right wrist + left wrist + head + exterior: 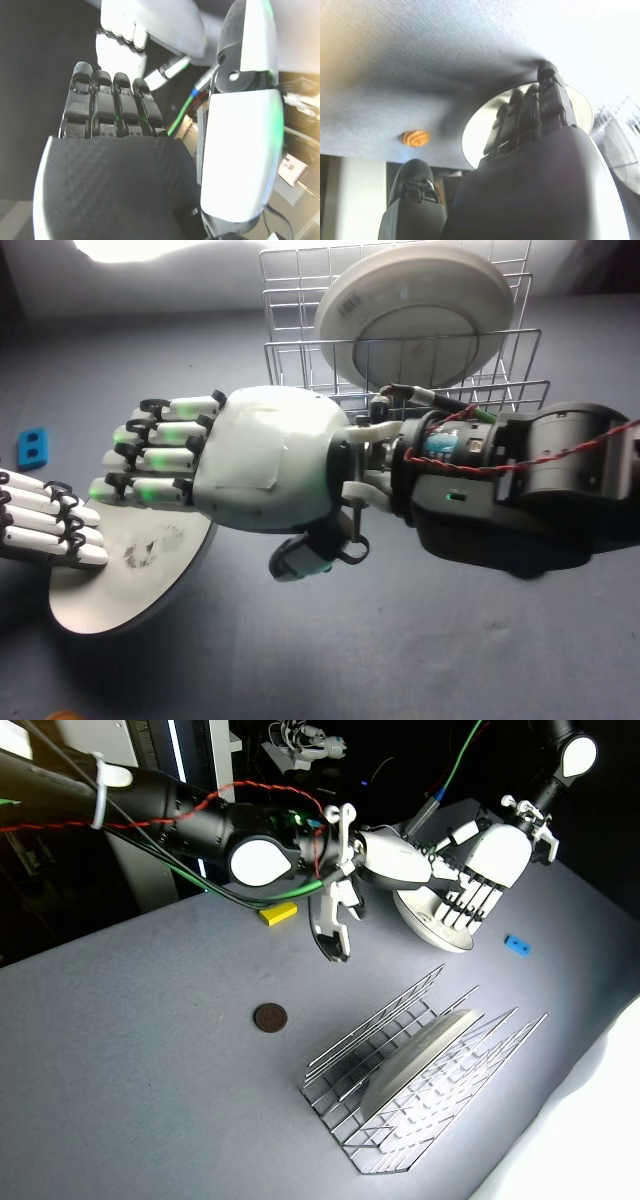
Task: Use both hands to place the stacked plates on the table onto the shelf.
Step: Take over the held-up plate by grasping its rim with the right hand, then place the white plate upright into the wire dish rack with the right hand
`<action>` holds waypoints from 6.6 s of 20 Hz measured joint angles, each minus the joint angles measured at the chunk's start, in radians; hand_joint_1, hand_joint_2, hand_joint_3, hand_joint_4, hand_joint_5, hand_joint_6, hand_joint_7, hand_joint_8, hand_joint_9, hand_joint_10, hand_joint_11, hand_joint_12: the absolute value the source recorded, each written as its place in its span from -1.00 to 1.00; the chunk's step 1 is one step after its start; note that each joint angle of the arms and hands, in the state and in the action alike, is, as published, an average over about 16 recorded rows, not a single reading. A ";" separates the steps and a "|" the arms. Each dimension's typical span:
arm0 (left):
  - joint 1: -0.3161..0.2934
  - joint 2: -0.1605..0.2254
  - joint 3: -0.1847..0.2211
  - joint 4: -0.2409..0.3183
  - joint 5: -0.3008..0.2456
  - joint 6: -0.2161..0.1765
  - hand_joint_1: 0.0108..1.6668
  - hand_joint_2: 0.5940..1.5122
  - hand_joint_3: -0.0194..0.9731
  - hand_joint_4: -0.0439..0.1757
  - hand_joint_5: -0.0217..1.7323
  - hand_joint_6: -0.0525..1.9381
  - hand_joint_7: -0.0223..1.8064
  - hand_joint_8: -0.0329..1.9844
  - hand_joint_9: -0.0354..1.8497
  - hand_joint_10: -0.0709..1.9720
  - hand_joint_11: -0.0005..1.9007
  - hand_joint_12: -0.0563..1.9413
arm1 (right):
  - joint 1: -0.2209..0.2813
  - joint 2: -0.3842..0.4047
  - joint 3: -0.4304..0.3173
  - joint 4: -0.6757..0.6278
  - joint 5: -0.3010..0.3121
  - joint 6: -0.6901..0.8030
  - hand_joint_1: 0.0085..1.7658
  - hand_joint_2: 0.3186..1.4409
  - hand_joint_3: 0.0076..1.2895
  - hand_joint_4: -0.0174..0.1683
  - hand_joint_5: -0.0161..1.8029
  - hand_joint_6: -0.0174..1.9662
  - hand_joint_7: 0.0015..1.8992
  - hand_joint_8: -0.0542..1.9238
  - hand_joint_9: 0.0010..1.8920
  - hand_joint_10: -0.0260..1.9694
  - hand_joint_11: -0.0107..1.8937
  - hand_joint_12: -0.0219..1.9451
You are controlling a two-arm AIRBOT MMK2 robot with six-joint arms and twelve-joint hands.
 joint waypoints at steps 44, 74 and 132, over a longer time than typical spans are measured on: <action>-0.383 0.084 -0.001 0.098 -0.072 -0.101 -1.00 0.14 -0.93 -0.58 -0.97 -0.93 -0.96 -0.98 -0.94 -0.98 -0.98 -0.94 | -0.072 -0.179 0.196 0.016 0.163 0.037 0.42 0.12 -0.99 -0.89 0.03 -0.32 0.10 -0.38 0.14 0.01 0.01 0.21; -0.696 0.206 -0.113 0.281 -0.165 -0.184 -0.98 0.14 -0.93 -0.54 -0.95 -0.93 -0.96 -0.98 -0.94 -0.98 -0.98 -0.94 | 0.063 0.344 -0.214 -0.030 -0.026 0.231 0.49 0.18 -0.99 -0.83 0.06 -0.02 0.19 -0.25 0.22 -0.32 0.00 0.17; -0.673 0.206 -0.132 0.304 -0.159 -0.157 -0.99 0.13 -0.93 -0.53 -0.95 -0.93 -0.96 -0.98 -0.94 -0.98 -0.98 -0.94 | 0.371 0.458 -0.084 0.011 -0.244 0.748 0.49 0.19 -0.99 -0.89 0.03 -0.07 0.13 -0.16 0.15 -0.04 0.02 0.15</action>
